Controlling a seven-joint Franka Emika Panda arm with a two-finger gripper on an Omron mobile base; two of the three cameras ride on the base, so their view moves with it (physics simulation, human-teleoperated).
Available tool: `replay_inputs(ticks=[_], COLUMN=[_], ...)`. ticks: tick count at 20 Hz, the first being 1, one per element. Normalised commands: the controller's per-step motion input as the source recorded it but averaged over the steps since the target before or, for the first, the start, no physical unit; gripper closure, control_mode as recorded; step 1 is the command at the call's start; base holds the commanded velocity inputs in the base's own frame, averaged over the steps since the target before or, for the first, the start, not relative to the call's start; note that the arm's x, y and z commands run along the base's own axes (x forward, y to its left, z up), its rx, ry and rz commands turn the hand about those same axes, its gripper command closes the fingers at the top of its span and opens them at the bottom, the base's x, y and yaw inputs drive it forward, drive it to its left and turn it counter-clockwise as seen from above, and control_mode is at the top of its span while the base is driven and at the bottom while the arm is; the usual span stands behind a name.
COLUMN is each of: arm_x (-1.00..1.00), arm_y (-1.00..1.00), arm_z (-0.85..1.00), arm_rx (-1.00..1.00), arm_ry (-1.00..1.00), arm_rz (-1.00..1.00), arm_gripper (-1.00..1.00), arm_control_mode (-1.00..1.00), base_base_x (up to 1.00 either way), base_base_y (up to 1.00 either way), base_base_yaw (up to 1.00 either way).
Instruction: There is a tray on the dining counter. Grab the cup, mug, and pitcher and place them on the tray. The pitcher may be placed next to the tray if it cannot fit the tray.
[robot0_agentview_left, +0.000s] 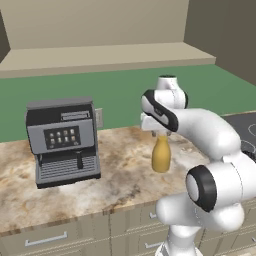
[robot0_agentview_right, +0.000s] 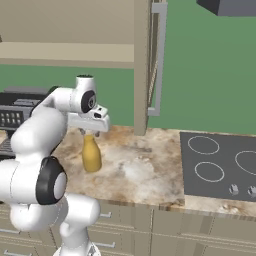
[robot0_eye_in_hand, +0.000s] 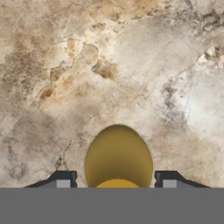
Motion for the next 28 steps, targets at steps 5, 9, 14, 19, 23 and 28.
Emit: replay_inputs(ticks=[5, 9, 14, 19, 23, 28], arm_x=[-0.61, -0.45, -0.31, -0.43, -0.33, -0.31], arm_y=[0.00, 0.00, 0.00, -0.01, 0.00, 0.00], arm_z=[0.38, 0.47, 0.57, 0.52, 0.50, 0.42], arm_rx=[0.00, 0.00, 0.00, 0.05, 0.05, 0.04], arm_ry=[0.00, -0.02, 0.00, 0.00, 0.00, 0.00], arm_rz=[0.00, 0.00, 0.00, 0.00, 0.00, 0.00], arm_gripper=[1.00, 1.00, 1.00, 1.00, 1.00, 1.00], arm_control_mode=[-1.00, -1.00, -1.00, -1.00, -1.00, -1.00], base_base_x=[0.00, 0.00, 0.00, 0.00, 0.00, 0.00], base_base_y=[0.00, 0.00, 0.00, 0.00, 0.00, 0.00], base_base_yaw=[0.00, 0.00, 0.00, 0.00, 0.00, 0.00])
